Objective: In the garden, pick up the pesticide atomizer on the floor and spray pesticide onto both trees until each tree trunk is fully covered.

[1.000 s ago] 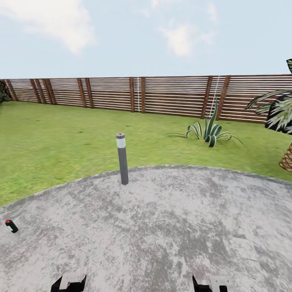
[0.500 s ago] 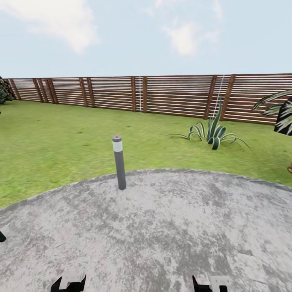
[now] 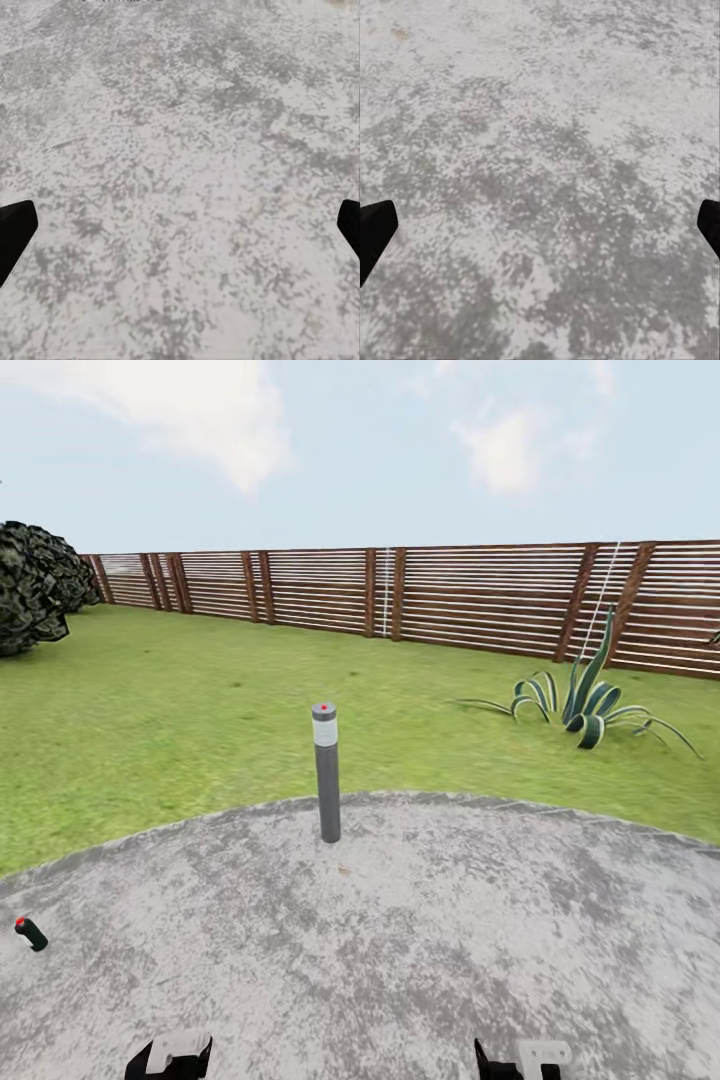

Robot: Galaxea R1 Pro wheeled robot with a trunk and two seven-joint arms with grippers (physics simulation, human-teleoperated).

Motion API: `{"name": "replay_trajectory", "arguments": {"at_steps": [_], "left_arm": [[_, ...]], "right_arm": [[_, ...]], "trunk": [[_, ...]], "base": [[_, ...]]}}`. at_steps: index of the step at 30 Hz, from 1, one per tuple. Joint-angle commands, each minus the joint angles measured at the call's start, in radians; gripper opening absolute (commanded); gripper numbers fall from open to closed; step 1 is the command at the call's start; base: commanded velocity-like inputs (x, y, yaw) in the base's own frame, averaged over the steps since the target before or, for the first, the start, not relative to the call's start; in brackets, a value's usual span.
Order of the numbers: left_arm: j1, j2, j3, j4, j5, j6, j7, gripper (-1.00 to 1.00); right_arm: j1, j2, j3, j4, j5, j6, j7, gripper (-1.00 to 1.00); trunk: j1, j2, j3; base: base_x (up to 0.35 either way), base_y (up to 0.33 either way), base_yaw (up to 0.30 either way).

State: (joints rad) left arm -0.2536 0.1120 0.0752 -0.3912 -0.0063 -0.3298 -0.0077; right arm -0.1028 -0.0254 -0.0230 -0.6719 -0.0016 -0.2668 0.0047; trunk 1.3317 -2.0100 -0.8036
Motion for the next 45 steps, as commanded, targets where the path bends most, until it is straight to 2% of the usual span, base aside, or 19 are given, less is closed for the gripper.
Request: {"name": "replay_trajectory", "arguments": {"at_steps": [1,26,37,45], "left_arm": [[0.000,0.000,0.000,0.000,0.000,0.000,0.000,1.00],[0.000,0.000,0.000,0.000,-0.001,0.000,0.000,1.00],[0.000,0.000,0.000,0.000,0.001,-0.002,0.000,1.00],[0.000,0.000,0.000,0.000,0.002,-0.002,0.000,1.00]], "right_arm": [[0.000,0.000,0.000,0.000,0.000,0.000,0.000,1.00],[0.000,0.001,0.000,0.000,0.000,0.000,0.000,1.00],[0.000,0.000,0.000,0.000,0.000,0.000,0.001,1.00],[0.000,0.000,0.000,0.001,0.000,0.000,0.001,1.00]], "trunk": [[0.000,0.000,0.000],[0.000,0.000,0.000],[0.000,0.000,0.000],[0.000,0.000,0.000]], "base": [[0.340,0.000,0.279],[0.340,0.000,0.279],[0.340,0.000,0.033],[0.339,0.000,0.226]]}}
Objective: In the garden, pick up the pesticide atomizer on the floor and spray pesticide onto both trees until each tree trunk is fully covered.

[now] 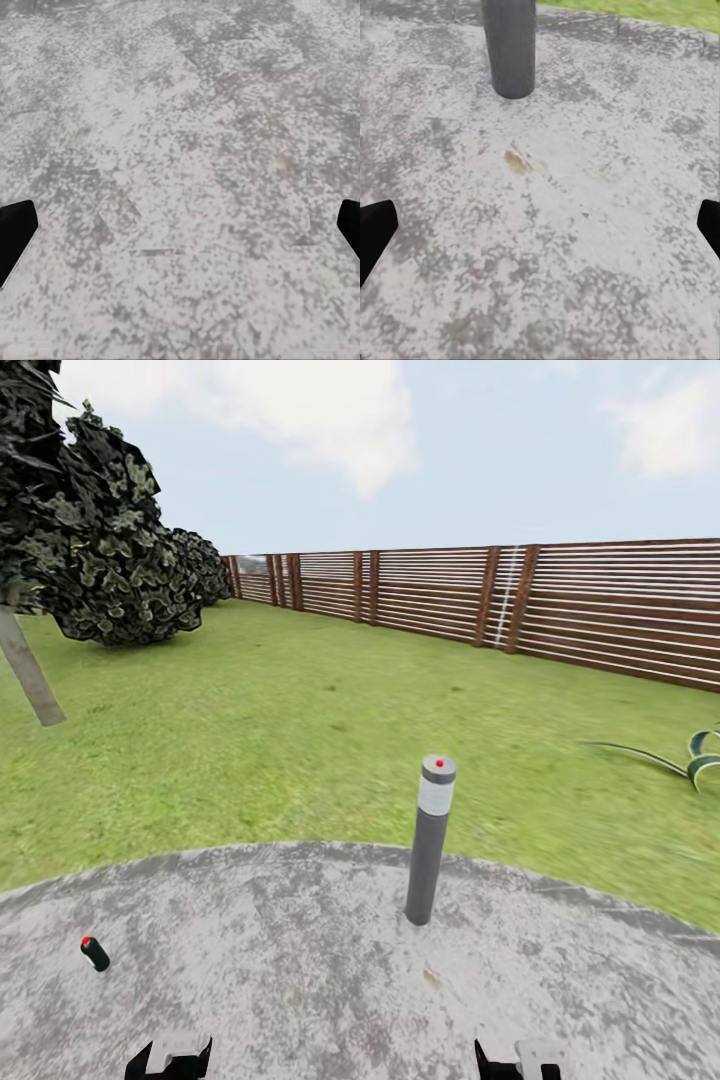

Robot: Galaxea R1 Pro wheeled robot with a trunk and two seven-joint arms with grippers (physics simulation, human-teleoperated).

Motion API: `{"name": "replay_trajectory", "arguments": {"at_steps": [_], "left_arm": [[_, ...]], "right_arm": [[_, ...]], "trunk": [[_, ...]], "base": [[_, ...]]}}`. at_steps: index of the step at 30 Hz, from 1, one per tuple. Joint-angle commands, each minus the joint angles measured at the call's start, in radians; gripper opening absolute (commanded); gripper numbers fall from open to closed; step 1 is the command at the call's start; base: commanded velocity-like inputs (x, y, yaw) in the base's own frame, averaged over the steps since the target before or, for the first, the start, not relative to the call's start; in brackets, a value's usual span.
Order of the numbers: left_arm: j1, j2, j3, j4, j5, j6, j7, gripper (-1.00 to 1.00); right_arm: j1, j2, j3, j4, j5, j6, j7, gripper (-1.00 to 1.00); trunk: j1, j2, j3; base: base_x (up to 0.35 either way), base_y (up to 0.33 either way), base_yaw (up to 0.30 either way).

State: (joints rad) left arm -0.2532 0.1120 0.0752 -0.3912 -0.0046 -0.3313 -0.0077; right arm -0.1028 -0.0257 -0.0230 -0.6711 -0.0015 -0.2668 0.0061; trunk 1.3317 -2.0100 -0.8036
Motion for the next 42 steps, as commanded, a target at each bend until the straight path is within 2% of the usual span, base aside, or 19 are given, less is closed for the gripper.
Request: {"name": "replay_trajectory", "arguments": {"at_steps": [1,18,30,42], "left_arm": [[0.000,0.000,0.000,0.000,0.000,0.000,0.000,1.00],[0.000,0.000,0.000,0.000,0.000,0.000,0.000,1.00],[0.000,0.000,0.000,0.000,0.001,0.000,0.000,1.00],[0.000,0.000,0.000,0.000,-0.003,0.000,0.000,1.00]], "right_arm": [[0.000,0.000,0.000,0.000,0.000,0.000,0.000,1.00],[0.000,0.000,0.000,0.000,0.000,0.000,0.000,1.00],[0.000,0.000,0.000,0.000,0.000,0.001,0.000,1.00],[0.000,0.000,0.000,-0.001,0.000,0.000,0.000,1.00]], "trunk": [[0.000,0.000,0.000],[0.000,0.000,0.000],[0.000,0.000,0.000],[0.000,0.000,0.000]], "base": [[0.340,0.000,0.274],[0.340,0.002,0.278],[0.327,0.128,0.273],[0.333,0.033,0.035]]}}
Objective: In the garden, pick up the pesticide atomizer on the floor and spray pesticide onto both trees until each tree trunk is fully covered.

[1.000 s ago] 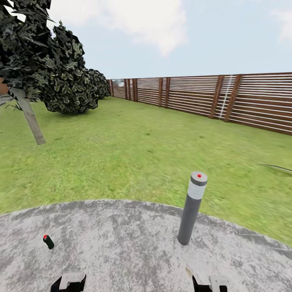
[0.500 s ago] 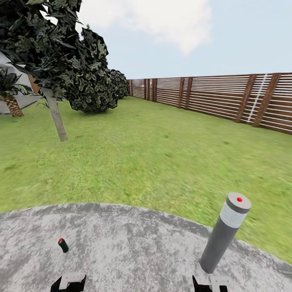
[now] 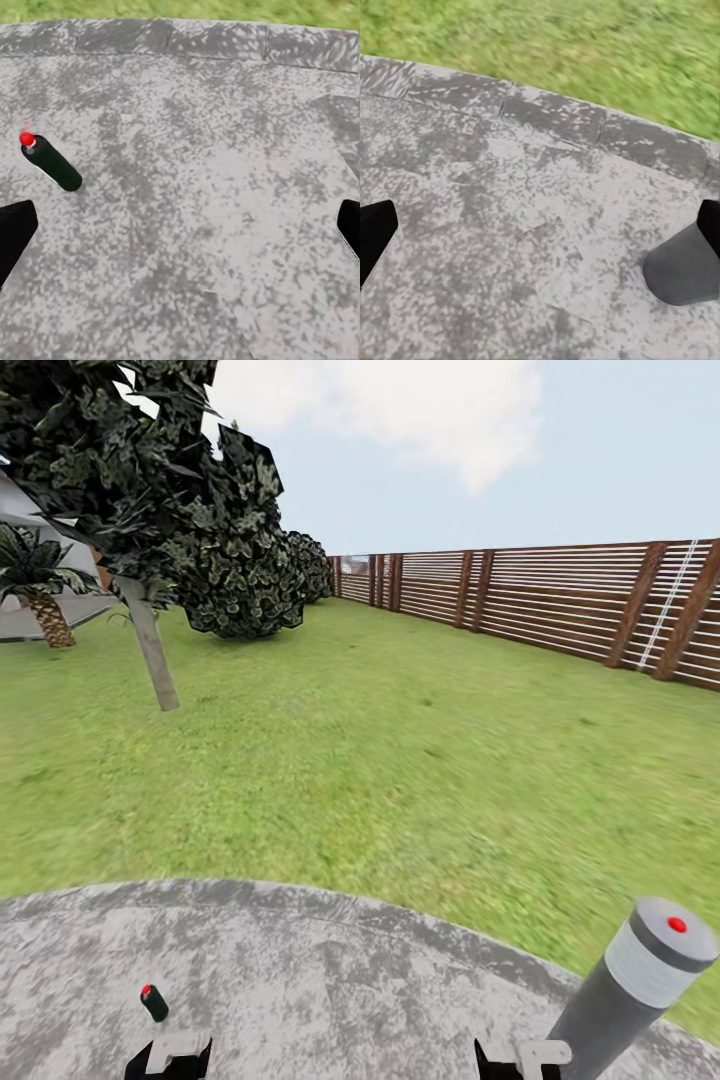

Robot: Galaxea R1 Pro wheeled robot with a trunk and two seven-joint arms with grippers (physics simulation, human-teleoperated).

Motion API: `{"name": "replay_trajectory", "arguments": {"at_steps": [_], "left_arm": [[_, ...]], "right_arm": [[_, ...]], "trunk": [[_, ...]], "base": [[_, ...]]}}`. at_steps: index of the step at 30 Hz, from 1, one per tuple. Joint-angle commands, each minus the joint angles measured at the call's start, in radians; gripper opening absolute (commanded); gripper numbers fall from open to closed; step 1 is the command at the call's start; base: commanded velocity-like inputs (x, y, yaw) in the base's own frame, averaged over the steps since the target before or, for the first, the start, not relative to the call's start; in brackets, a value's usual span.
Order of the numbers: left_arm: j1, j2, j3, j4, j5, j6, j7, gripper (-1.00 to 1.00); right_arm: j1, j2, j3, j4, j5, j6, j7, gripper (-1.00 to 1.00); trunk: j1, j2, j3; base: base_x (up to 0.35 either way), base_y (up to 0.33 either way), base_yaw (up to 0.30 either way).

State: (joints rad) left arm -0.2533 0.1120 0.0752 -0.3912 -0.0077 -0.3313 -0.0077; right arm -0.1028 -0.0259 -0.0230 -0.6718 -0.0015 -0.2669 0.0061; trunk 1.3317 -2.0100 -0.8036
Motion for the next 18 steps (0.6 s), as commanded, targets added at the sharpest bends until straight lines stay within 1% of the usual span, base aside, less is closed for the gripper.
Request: {"name": "replay_trajectory", "arguments": {"at_steps": [1,18], "left_arm": [[0.000,0.000,0.000,0.000,0.000,0.000,0.000,1.00],[0.000,0.000,0.000,0.000,0.002,0.000,0.000,1.00]], "right_arm": [[0.000,0.000,0.000,0.000,0.000,0.000,0.000,1.00],[0.000,0.000,0.000,0.001,0.000,0.000,0.000,1.00]], "trunk": [[0.000,0.000,0.000],[0.000,0.000,0.000]], "base": [[0.339,0.000,0.000],[0.340,0.000,0.000]]}}
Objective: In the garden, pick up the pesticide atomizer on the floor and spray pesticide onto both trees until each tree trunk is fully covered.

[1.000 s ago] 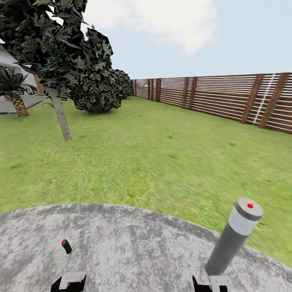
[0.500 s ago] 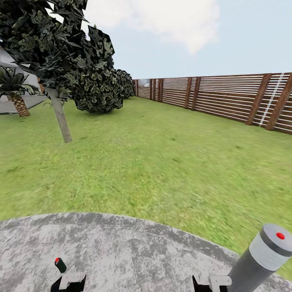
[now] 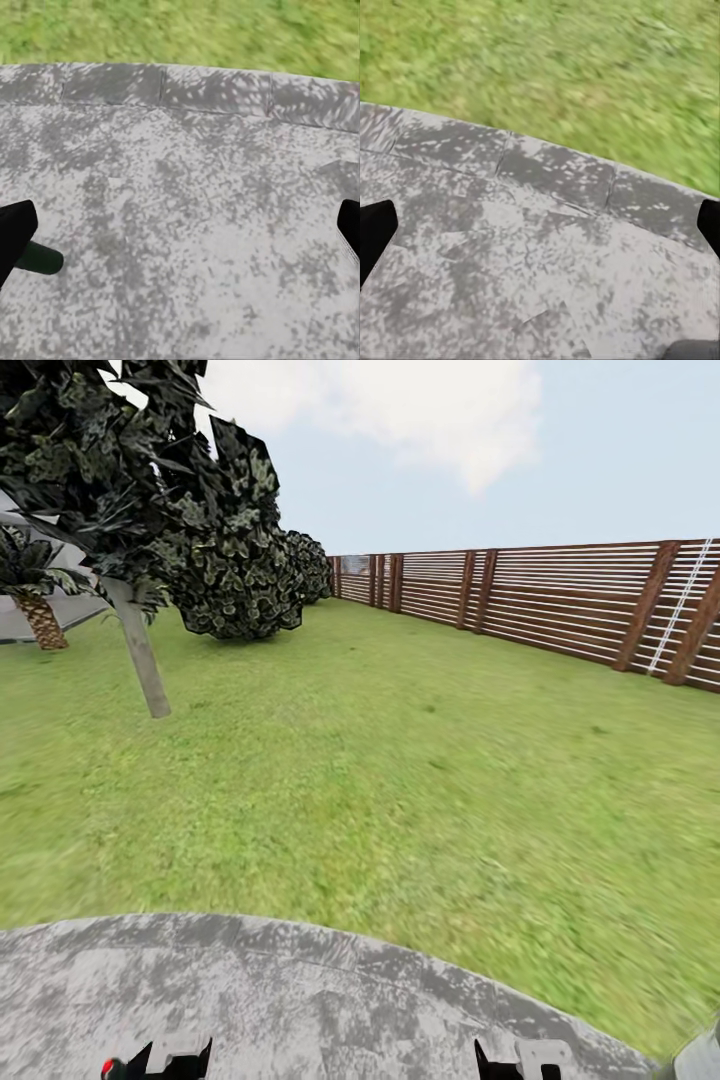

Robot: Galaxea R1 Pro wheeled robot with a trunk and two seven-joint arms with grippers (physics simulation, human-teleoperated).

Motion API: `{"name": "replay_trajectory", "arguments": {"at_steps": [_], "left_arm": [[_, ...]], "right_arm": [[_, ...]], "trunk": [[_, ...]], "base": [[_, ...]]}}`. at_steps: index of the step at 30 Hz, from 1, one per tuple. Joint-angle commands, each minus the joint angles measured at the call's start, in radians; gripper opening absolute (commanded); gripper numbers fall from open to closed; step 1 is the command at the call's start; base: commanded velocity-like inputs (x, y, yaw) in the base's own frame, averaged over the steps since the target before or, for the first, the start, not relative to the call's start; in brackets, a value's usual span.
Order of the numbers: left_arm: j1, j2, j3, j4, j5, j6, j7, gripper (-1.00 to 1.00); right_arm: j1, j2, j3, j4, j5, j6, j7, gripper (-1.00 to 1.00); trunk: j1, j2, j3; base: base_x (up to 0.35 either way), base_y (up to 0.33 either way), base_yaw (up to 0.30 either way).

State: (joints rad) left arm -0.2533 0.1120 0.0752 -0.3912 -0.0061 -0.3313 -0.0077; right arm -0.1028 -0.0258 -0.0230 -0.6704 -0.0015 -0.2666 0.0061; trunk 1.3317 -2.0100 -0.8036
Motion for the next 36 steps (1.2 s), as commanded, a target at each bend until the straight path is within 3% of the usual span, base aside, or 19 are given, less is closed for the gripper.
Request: {"name": "replay_trajectory", "arguments": {"at_steps": [1,36], "left_arm": [[0.000,0.000,0.000,0.000,0.000,0.000,0.000,1.00],[0.000,0.000,0.000,0.000,-0.001,0.000,0.000,1.00]], "right_arm": [[0.000,0.000,0.000,0.000,0.000,0.000,0.000,1.00],[0.000,0.000,0.000,0.000,0.002,0.000,0.001,1.00]], "trunk": [[0.000,0.000,0.000],[0.000,0.000,0.000]], "base": [[0.340,0.000,0.000],[0.340,0.000,0.000]]}}
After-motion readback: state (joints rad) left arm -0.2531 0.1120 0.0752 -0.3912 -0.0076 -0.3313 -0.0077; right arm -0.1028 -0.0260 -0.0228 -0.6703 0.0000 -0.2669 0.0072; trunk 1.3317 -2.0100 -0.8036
